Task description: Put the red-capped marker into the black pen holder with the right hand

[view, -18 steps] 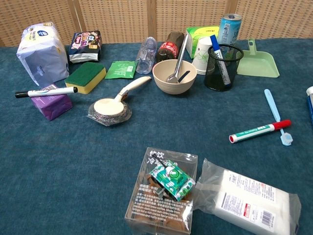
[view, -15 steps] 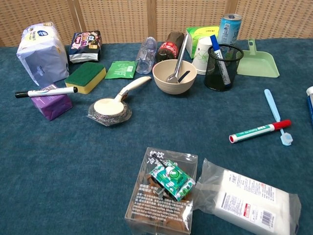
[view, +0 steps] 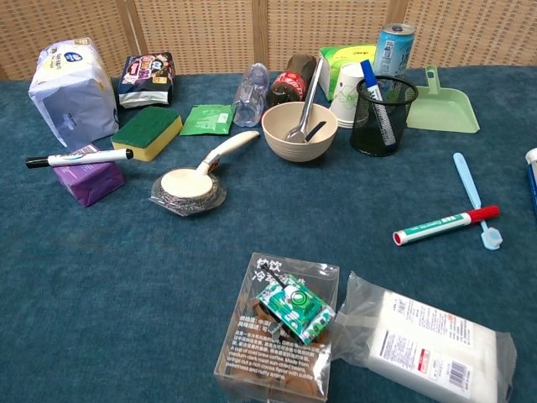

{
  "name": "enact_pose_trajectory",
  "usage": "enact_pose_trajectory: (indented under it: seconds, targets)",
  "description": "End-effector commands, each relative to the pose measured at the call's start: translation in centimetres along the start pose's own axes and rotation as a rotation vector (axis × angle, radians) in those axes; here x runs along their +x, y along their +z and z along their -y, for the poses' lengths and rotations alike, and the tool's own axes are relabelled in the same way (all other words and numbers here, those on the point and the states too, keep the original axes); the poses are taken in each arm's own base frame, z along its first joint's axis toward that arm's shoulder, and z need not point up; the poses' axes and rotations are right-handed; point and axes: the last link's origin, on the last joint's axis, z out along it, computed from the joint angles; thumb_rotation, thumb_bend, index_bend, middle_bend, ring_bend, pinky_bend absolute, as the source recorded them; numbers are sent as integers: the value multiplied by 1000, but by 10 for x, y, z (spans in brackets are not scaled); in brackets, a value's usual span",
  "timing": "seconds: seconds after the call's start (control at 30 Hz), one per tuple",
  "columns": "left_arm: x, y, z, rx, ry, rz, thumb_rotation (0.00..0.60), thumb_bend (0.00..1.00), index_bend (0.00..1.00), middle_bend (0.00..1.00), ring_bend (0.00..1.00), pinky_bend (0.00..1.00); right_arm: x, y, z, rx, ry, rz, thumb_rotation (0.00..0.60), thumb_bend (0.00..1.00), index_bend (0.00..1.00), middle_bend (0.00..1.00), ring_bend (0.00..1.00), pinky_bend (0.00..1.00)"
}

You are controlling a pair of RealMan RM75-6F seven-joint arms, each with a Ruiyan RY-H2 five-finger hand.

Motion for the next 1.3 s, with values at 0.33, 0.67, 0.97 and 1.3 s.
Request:
enact_pose_trajectory:
  seconds: [0.33, 0.67, 0.97, 1.3]
  targets:
    - [-1, 1, 0, -6, 2, 13, 600, 200, 0, 0, 0, 0, -25, 38, 55, 181, 55, 65, 600, 0, 266, 0, 0, 83]
    - [-3, 3, -1, -14, 8, 26, 600, 199, 0, 0, 0, 0, -58, 60, 102, 299, 18, 176, 600, 129, 291, 0, 0, 83]
    - [-3, 3, -1, -15, 9, 28, 600, 200, 0, 0, 0, 0, -79, 68, 130, 349, -3, 228, 600, 256, 341, 0, 0, 83]
    - [-3, 5, 0, -15, 2, 31, 600, 200, 0, 0, 0, 0, -96, 80, 147, 337, -36, 279, 600, 361, 353, 0, 0, 86]
